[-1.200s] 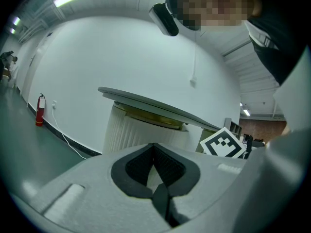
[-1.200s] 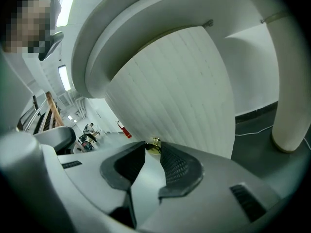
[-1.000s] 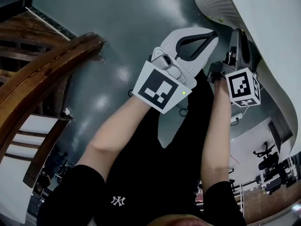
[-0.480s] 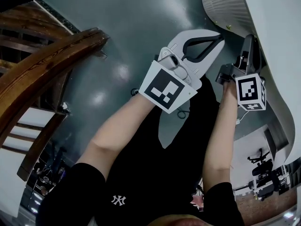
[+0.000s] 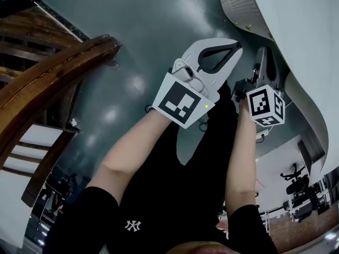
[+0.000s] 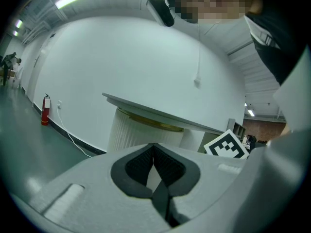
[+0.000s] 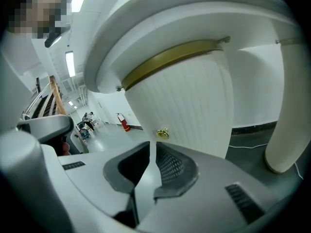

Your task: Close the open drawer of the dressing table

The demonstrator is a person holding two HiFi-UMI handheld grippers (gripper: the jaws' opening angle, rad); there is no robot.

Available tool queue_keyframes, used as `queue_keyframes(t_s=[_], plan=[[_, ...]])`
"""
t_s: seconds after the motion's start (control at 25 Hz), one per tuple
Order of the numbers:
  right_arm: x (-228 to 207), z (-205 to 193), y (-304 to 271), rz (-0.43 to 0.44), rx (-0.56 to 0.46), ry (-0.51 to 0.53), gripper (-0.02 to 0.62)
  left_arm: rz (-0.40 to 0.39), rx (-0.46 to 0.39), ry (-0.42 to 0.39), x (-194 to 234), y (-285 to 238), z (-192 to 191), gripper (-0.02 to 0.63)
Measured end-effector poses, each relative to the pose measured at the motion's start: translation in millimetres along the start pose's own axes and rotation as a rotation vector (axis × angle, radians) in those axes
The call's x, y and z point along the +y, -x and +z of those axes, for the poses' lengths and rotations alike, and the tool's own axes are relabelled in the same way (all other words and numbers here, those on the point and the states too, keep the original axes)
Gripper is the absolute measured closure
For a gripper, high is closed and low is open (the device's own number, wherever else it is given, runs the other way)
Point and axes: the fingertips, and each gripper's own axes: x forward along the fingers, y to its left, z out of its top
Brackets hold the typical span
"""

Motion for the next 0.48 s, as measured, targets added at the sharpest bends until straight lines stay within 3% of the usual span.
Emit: queue_keyframes(t_s=[0.2, 0.48], plan=[[38.2, 21.5, 42.6, 0.076, 0.015, 0.027, 0.572, -0.010, 0.011, 0.007, -21.8, 16.0, 32.8, 0.595], [107.6, 88.3, 108.8, 0.197, -0.018, 0.102, 0.578, -0.030, 0.019, -0.004, -60.5, 48.0, 96.0, 0.595]])
